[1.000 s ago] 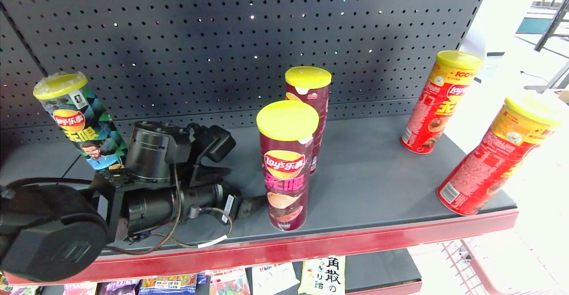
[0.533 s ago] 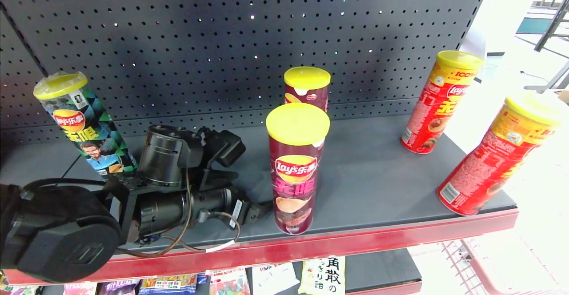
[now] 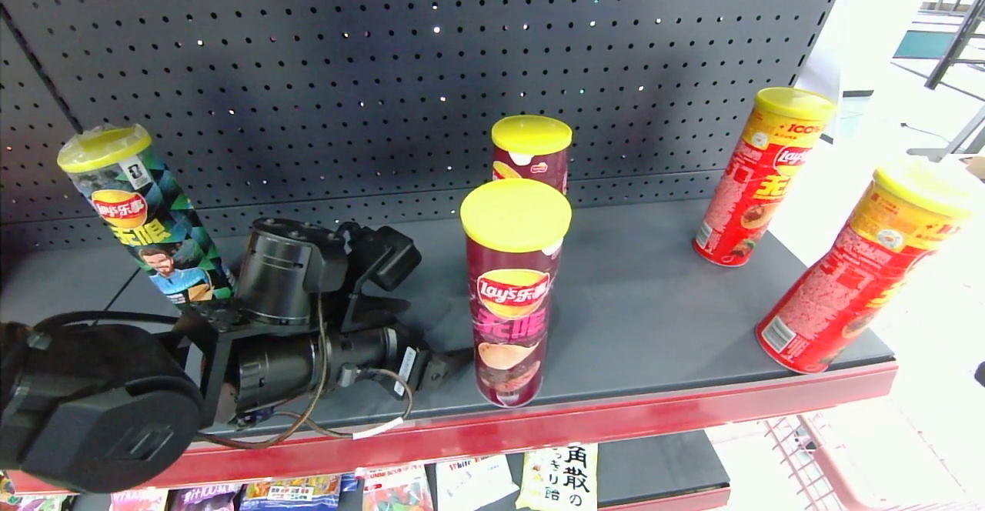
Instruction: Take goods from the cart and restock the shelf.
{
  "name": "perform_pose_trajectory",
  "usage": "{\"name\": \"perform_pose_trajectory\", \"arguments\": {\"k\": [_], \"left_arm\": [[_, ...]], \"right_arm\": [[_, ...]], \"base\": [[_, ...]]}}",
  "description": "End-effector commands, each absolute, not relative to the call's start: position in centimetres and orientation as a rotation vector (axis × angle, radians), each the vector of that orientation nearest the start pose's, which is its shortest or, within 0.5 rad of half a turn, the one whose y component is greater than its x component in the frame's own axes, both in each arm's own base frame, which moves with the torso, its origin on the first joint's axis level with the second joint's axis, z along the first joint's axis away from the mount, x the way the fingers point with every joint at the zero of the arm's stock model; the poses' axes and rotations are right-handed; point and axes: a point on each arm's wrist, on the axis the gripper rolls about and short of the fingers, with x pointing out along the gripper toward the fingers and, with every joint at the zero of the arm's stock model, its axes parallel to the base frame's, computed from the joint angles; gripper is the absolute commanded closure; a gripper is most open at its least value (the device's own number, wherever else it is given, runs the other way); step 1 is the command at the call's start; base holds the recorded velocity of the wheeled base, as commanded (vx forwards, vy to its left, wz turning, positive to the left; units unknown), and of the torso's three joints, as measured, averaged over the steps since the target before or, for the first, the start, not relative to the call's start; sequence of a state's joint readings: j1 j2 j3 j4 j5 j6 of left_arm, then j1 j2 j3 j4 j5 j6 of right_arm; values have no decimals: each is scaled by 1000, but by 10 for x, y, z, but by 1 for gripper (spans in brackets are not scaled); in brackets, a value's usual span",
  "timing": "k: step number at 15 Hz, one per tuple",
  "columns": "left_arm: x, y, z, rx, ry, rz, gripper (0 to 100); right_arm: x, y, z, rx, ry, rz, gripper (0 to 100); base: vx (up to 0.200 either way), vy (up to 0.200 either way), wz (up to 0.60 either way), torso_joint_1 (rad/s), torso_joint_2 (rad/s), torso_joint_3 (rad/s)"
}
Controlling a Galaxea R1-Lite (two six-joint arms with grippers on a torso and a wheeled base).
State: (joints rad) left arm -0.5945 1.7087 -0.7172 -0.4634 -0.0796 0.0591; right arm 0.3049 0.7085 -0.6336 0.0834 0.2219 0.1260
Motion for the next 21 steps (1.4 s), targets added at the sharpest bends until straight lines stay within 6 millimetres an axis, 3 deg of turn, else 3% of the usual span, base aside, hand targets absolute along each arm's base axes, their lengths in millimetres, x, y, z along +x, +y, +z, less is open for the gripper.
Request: {"name": "perform_pose_trajectory", "arguments": {"k": [1, 2, 3, 6, 8, 10, 14, 21], "left_arm": [[231, -149, 158, 168, 447, -647, 0], [223, -141, 166, 160, 421, -635, 0], [201, -123, 178, 154, 374, -594, 0], [144, -86, 190, 160, 309, -493, 0], [91, -50, 196, 184, 379, -436, 0], [51, -23, 203, 199, 467, -374, 0], [25, -8, 193, 137, 412, -286, 0], [32, -8, 197, 157, 346, -209, 0]], "right_arm": [[49, 21, 233, 113, 220, 511, 0], [49, 21, 230, 112, 229, 508, 0], [47, 20, 224, 105, 235, 496, 0], [43, 14, 209, 36, 243, 414, 0], [40, 9, 199, 34, 252, 320, 0], [39, 5, 190, 5, 263, 219, 0], [41, 2, 187, -45, 276, 135, 0], [42, 1, 176, -49, 320, 137, 0]], "base": [[0, 0, 0, 0, 0, 0], [0, 0, 0, 0, 0, 0], [0, 0, 0, 0, 0, 0], [0, 0, 0, 0, 0, 0], [0, 0, 0, 0, 0, 0], [0, 0, 0, 0, 0, 0], [0, 0, 0, 0, 0, 0], [0, 0, 0, 0, 0, 0]]}}
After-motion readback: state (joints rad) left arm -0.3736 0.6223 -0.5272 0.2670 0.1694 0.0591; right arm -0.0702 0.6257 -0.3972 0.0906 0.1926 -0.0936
